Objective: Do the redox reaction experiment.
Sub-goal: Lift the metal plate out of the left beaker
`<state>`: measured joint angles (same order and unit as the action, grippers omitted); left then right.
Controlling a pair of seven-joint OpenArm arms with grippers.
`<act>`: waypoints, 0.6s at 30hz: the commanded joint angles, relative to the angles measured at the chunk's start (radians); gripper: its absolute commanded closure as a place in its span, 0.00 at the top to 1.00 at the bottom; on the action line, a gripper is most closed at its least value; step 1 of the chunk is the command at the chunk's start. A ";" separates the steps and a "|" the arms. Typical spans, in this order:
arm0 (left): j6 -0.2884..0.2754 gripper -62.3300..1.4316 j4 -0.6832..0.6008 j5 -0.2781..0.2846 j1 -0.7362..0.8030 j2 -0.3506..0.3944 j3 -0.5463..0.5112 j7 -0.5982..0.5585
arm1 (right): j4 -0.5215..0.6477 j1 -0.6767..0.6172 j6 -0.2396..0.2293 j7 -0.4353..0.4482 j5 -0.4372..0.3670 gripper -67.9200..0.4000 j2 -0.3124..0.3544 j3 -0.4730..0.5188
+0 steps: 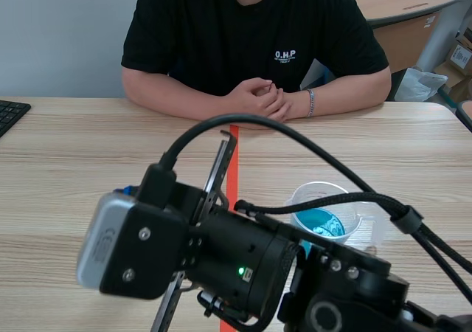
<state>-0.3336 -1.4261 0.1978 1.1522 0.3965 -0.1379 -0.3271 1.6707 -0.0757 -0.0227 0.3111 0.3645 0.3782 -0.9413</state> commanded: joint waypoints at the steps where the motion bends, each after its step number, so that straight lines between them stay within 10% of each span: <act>1: -0.002 1.00 -0.005 -0.001 0.008 -0.005 -0.006 -0.017 | 0.047 0.014 0.007 -0.004 -0.043 0.03 0.012 0.027; 18: -0.002 1.00 -0.005 -0.001 0.008 -0.004 -0.006 -0.017 | 0.243 0.014 -0.084 -0.189 -0.304 0.03 0.051 0.149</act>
<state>-0.3340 -1.4261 0.1978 1.1522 0.3962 -0.1379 -0.3275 1.8843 -0.0757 -0.1158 0.1070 0.0711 0.4274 -0.8040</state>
